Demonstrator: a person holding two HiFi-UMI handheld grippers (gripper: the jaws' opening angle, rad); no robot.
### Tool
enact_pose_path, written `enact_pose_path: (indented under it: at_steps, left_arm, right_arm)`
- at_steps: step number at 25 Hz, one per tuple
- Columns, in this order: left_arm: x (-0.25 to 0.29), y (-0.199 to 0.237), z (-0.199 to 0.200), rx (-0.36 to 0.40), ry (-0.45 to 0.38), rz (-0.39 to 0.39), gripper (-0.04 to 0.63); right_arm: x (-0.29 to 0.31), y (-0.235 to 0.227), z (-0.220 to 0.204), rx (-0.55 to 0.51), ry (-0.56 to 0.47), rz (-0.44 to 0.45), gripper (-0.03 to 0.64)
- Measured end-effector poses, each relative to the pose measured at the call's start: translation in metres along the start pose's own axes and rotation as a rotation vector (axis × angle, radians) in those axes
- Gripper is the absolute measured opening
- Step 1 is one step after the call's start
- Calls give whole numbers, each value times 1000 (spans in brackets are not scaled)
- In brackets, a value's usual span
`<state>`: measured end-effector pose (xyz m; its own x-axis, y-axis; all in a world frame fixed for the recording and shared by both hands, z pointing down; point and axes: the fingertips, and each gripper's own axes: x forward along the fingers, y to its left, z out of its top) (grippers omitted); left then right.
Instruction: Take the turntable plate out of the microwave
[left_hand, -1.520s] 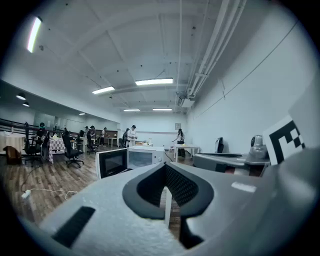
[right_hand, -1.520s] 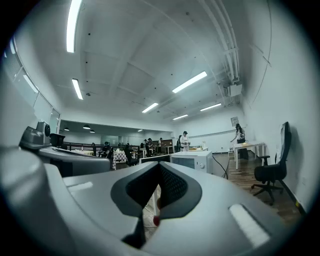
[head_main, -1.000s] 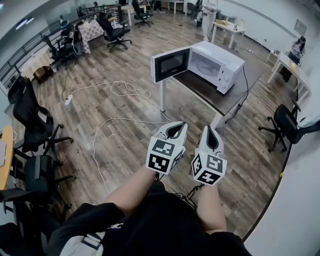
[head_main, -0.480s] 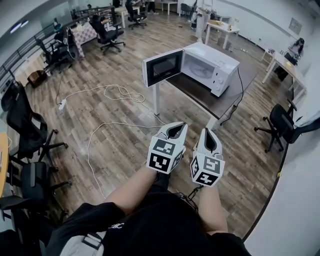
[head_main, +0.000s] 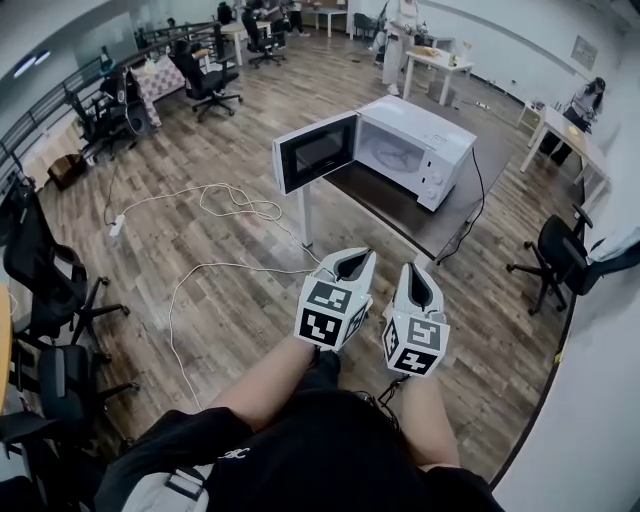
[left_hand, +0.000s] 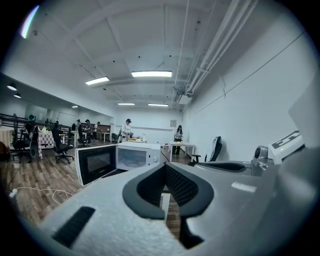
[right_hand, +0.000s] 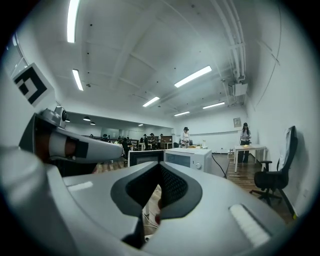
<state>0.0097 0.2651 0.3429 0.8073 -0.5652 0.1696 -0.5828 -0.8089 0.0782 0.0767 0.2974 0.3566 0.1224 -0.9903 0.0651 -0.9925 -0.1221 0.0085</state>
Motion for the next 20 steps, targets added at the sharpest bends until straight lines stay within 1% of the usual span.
enact_pose_path:
  at_steps: [4,6,11,15,20]
  left_arm:
    - [37,19,7,-10,13,-27,11]
    - [53,31,10,-19,14,-37,11]
    - [100,59,18,-52,30,-62,11]
    - [134,87,20,-71,46,-61,11]
    - [181,120,32,-80,53,-64,11]
  right_arm:
    - [37,-7,4,-84,3,-3,9]
    - [56,-9,6,-110,4,-6,9]
    - [109,-21,12,-120,11,-14,9]
    - [152,-23,13,-126,17,6,9]
    - [209,-35,20,-132,24,1,9]
